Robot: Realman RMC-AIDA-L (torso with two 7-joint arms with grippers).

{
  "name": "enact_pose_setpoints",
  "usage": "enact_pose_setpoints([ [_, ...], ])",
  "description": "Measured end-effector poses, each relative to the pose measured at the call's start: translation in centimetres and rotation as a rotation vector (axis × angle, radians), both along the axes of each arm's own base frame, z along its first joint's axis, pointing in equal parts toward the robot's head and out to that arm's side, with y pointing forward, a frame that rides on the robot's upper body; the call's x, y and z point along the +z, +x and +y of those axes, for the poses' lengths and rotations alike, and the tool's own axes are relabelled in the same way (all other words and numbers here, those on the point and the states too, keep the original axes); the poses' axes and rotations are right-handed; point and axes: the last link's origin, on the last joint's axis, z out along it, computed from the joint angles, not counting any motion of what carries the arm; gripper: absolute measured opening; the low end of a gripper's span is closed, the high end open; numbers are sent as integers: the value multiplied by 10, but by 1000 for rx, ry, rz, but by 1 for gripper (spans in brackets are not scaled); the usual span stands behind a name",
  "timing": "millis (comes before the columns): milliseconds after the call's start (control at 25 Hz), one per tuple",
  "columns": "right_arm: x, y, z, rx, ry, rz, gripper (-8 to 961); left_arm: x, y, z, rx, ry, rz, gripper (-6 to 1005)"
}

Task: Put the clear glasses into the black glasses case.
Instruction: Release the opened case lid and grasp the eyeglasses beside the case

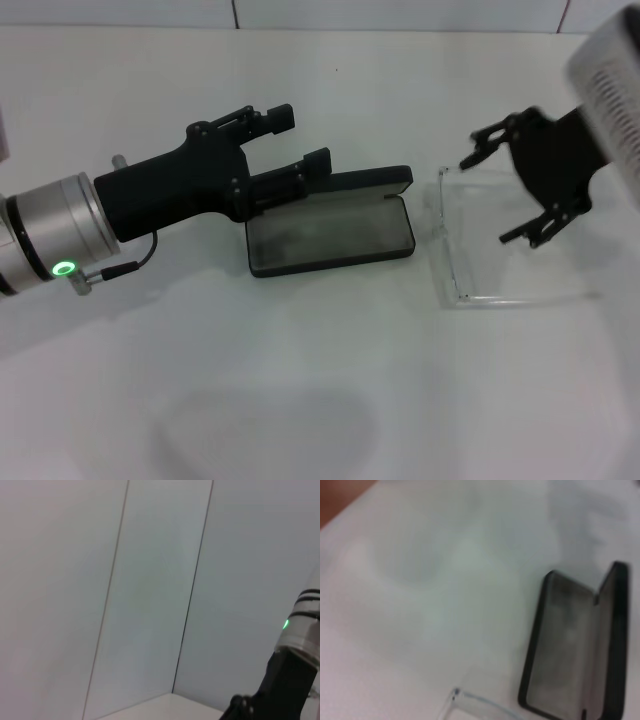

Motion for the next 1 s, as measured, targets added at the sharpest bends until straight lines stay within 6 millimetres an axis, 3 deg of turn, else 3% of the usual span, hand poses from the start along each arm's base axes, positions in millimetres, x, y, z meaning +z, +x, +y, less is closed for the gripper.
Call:
enact_pose_setpoints([
  [360, -35, -14, 1, 127, -74, -175, 860, -4, -12, -6, 49, 26, -48, 776],
  [480, -56, -15, 2, 224, -64, -250, 859, -6, -15, -8, 63, 34, -57, 775],
  [1000, -75, -13, 5, 291, -98, -286, 859, -5, -18, -11, 71, 56, -69, 775],
])
